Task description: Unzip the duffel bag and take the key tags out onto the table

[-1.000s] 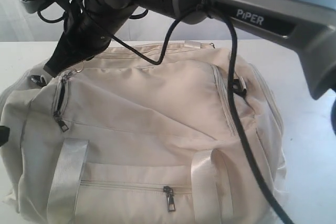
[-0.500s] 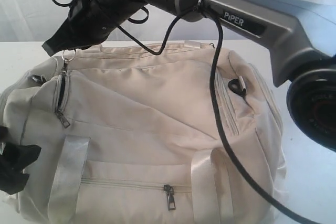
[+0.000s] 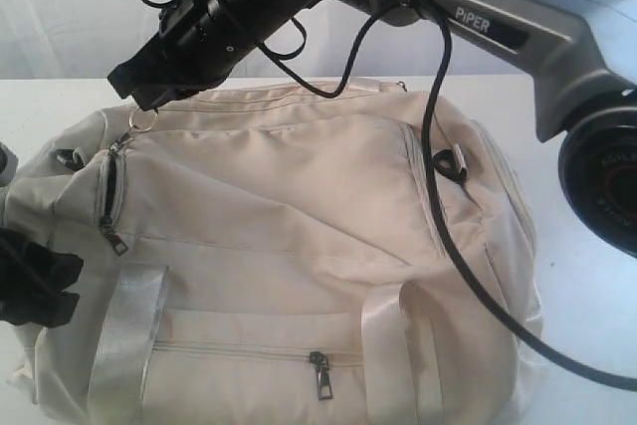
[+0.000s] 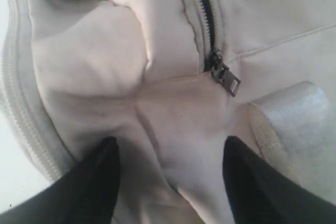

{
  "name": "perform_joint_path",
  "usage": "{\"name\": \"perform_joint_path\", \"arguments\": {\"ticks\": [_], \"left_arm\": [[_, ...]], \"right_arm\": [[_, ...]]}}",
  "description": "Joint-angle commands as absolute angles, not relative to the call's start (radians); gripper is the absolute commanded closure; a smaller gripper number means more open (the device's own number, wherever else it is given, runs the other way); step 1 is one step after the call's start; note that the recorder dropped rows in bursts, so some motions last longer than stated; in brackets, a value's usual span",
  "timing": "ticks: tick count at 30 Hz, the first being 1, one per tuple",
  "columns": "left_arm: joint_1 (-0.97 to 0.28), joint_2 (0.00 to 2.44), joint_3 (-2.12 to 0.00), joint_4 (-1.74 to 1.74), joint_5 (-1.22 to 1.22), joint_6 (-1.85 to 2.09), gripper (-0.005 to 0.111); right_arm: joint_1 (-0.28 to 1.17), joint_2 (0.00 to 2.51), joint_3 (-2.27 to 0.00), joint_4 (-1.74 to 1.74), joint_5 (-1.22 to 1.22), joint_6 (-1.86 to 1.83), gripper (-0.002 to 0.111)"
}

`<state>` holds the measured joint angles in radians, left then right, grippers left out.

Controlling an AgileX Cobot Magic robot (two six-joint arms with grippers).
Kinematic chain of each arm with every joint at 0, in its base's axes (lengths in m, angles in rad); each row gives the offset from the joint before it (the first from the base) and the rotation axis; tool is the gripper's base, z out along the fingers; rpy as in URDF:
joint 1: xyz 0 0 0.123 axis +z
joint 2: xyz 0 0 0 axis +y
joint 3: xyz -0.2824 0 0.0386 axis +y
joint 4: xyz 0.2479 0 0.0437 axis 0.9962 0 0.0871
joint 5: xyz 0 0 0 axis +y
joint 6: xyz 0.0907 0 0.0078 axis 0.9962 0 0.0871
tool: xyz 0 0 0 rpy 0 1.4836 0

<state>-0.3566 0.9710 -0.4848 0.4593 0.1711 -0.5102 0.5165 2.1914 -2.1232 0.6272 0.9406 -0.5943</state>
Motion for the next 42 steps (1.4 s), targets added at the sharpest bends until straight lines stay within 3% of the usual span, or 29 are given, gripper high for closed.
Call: {"name": "perform_joint_path", "arguments": {"ticks": [1,4,5,42], "left_arm": [[-0.352,0.991,-0.49,0.421,0.155,-0.527,0.069],[-0.352,0.983,-0.49,0.402,0.192,-0.527,0.103],[-0.352,0.978,-0.49,0.391,0.21,-0.527,0.106],[-0.352,0.798,-0.49,0.295,0.375,-0.519,0.107]], "right_arm": [[0.508,2.184,-2.133,0.637,0.935,-0.607,0.108],[0.506,2.184,-2.133,0.637,0.906,-0.607,0.108],[0.506,2.186,-2.133,0.637,0.894,-0.607,0.108],[0.453,2.434,-2.364,0.683,0.856,-0.564,0.108]]}}
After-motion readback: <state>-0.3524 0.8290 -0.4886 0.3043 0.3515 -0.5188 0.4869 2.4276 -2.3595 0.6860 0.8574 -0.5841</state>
